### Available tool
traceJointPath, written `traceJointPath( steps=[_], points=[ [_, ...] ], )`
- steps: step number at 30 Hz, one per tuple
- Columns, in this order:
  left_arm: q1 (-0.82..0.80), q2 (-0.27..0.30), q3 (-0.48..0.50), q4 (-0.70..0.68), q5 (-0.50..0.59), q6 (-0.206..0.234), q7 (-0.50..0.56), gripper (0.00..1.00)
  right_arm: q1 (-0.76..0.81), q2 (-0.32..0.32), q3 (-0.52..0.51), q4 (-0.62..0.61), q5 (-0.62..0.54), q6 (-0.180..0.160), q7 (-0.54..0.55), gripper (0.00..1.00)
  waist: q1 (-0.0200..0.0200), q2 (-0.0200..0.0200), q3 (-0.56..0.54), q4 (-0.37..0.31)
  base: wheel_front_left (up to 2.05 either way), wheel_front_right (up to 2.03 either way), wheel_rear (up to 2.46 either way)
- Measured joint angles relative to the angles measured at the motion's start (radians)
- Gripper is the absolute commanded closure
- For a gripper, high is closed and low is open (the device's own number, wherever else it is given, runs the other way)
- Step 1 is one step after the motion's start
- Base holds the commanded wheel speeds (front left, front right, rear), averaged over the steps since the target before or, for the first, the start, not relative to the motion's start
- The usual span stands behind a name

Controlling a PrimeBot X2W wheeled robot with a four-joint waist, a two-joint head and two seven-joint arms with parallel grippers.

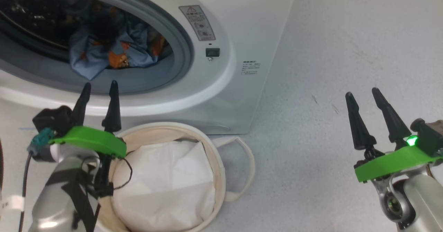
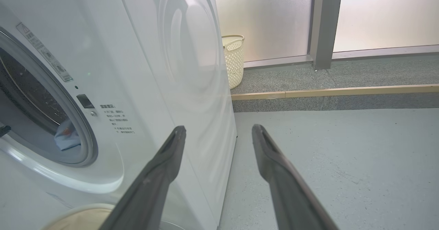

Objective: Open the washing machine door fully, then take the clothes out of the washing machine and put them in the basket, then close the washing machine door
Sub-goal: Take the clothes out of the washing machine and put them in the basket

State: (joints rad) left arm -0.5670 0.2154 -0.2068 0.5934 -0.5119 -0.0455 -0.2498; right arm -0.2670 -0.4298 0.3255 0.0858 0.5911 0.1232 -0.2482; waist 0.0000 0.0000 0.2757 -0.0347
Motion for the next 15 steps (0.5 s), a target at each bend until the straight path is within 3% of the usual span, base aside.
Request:
traceJointPath(
  steps=[15],
  points=[
    [-0.228,-0.016,0.066,0.263,0.015,-0.062,0.0,0.0,-0.037,-0.014,-0.032,-0.028,-0.001,0.0,-0.001,0.0,0.0,0.0,0.125,-0.07,0.0,0.0,0.0]
  ],
)
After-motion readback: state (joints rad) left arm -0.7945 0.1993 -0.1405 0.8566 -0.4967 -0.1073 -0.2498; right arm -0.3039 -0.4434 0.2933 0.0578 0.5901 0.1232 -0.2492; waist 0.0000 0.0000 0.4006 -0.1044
